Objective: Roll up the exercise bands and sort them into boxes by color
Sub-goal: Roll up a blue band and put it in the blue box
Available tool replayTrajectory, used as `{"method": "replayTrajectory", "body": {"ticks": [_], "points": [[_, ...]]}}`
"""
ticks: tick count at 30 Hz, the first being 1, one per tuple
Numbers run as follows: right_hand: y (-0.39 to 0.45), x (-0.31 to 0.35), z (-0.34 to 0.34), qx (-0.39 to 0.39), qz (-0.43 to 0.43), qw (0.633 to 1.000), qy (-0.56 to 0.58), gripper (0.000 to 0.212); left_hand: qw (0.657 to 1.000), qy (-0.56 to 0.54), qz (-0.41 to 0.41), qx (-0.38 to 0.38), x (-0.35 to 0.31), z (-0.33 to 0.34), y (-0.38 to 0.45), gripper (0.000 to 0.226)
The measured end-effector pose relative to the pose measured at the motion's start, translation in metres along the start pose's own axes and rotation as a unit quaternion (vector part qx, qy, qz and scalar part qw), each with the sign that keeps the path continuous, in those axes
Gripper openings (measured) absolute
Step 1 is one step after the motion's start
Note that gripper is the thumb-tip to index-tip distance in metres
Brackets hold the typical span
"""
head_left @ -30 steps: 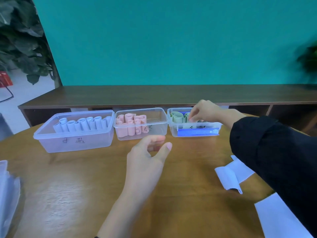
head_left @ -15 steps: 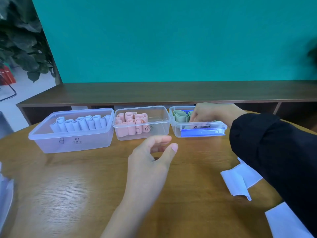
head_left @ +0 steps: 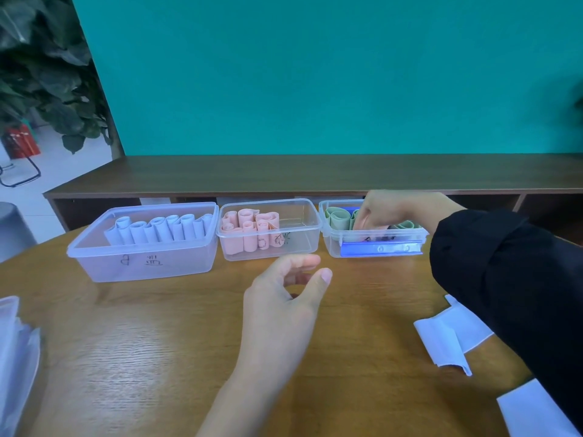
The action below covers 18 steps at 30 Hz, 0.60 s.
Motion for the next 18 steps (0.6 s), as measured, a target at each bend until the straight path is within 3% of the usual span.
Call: {"method": "replayTrajectory", "body": {"ticks": [3, 12, 18], "points": [[-0.003, 0.002, -0.009, -0.021, -0.003, 0.998, 0.054, 0.01, 1.0, 0.0, 0.003, -0.001, 0.0, 0.0, 0.0, 0.012], [-0.016, 0.013, -0.03, -0.108, -0.004, 0.992, 0.069, 0.016, 1.0, -0.001, 0.003, -0.008, 0.002, -0.002, 0.0, 0.011], [-0.02, 0.015, -0.029, -0.117, -0.011, 0.988, 0.097, 0.023, 1.0, 0.02, 0.016, -0.014, 0.001, -0.004, 0.001, 0.011]]}}
Point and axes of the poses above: each hand's wrist, its own y-axis towards the middle knuckle, its own z-axis out of the palm, x = y × z, the point moved 8 cm from there along y, towards the middle knuckle, and after that the axes turned 5 degrees about z, right-handed, at the moved point
